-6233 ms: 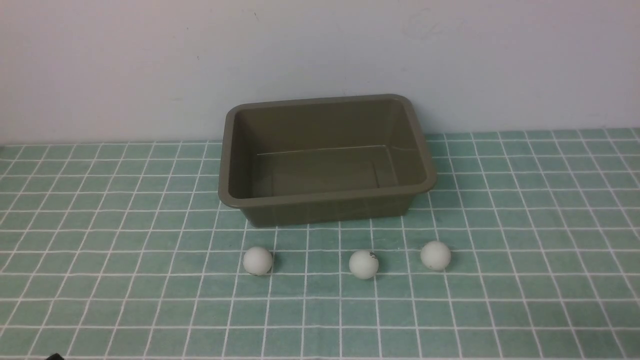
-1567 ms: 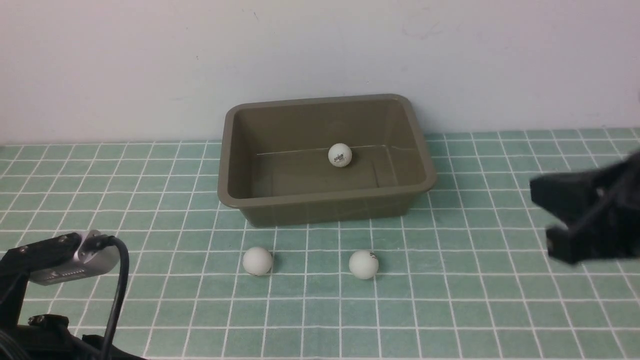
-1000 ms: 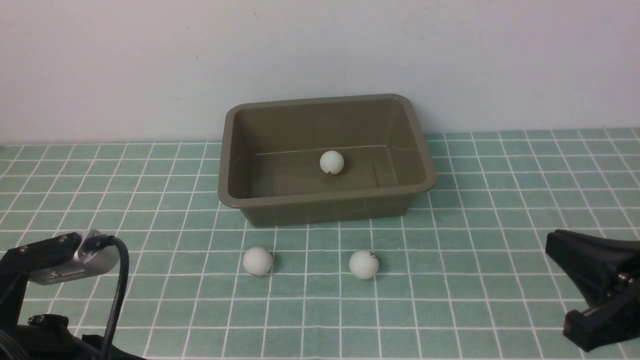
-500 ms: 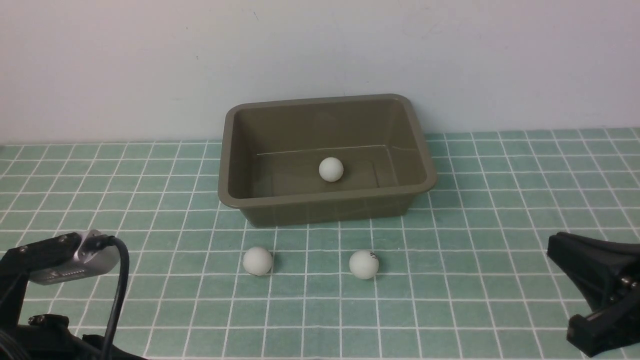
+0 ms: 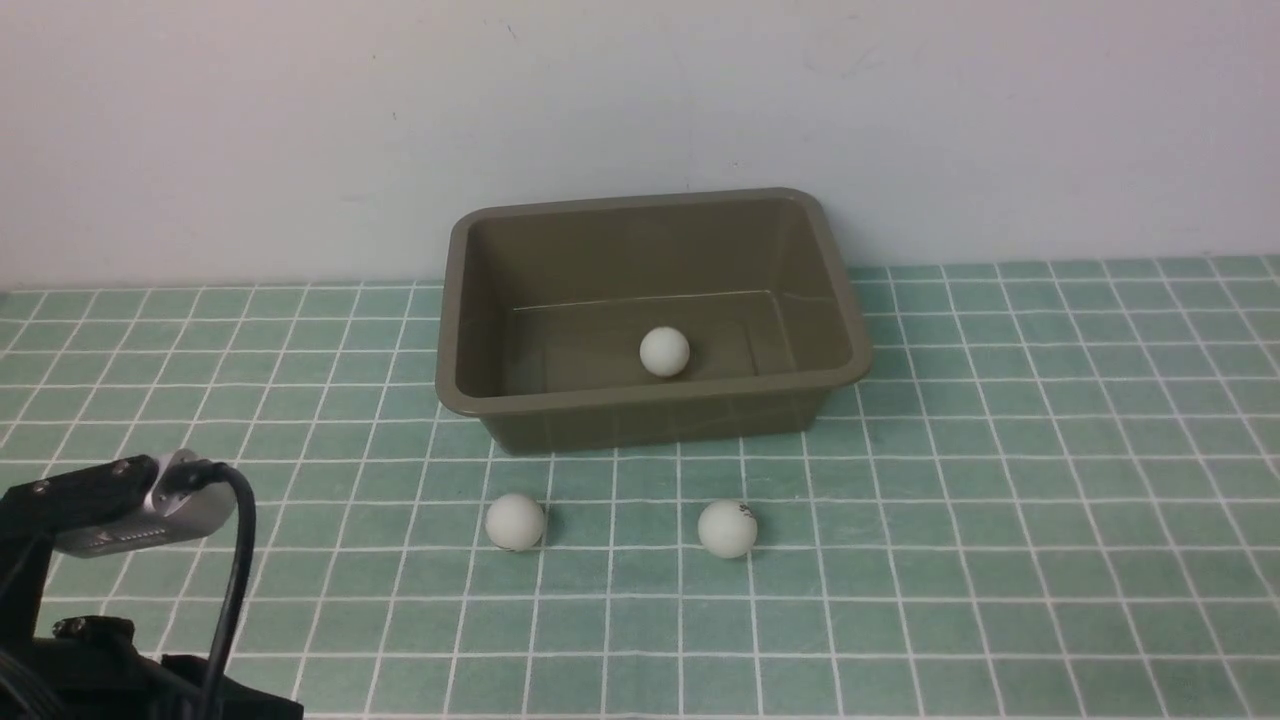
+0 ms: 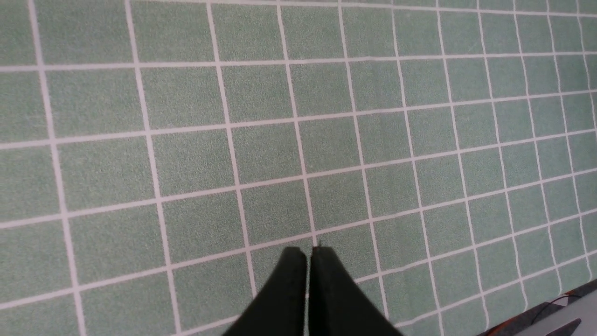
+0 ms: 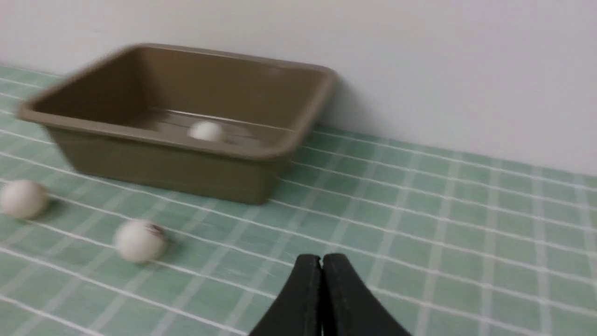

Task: Put the table tennis balls in the box on the green coffee tablecloth.
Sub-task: 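Reach for and grasp a ping pong ball on the table beside the basket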

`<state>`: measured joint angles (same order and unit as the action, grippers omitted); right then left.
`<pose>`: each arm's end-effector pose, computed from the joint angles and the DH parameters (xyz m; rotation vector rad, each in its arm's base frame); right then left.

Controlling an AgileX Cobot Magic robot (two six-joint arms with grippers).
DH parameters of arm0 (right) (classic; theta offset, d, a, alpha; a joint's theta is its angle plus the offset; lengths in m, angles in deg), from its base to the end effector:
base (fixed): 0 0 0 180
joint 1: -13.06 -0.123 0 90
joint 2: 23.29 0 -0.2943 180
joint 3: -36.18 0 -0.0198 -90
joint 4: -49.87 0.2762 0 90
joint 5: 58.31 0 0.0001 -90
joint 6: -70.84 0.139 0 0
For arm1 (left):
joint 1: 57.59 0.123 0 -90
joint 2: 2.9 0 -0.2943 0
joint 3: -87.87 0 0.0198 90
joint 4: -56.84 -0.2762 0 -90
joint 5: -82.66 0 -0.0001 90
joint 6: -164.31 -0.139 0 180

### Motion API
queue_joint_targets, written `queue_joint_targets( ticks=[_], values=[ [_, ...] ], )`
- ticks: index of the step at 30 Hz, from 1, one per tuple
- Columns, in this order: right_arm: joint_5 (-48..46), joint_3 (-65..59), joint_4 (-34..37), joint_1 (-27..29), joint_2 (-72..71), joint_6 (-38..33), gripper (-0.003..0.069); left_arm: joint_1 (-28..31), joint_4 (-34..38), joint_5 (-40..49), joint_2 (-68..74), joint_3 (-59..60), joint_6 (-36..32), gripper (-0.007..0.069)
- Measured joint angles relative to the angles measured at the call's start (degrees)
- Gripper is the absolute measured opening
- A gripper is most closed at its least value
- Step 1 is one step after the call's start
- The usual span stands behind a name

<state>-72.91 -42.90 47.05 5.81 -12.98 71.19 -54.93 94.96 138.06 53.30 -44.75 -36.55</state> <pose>0.1205 0.0136 0.1648 -0.1436 1.8092 0.0490 0.1680 -0.0629 0.2159 0.0423 2.5832 -0.7065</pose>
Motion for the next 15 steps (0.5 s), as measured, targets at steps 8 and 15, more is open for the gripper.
queue_joint_targets(
  ticks=[8,15],
  values=[
    [-3.64,-0.03,0.06,0.15,-3.31,0.00,-0.0018,0.00,-0.11,-0.11,0.00,0.00,-0.02,-0.0003],
    [-4.77,-0.03,0.31,0.80,-3.43,0.00,-0.0018,0.00,-0.22,-0.15,0.00,0.00,-0.02,-0.0003]
  ],
)
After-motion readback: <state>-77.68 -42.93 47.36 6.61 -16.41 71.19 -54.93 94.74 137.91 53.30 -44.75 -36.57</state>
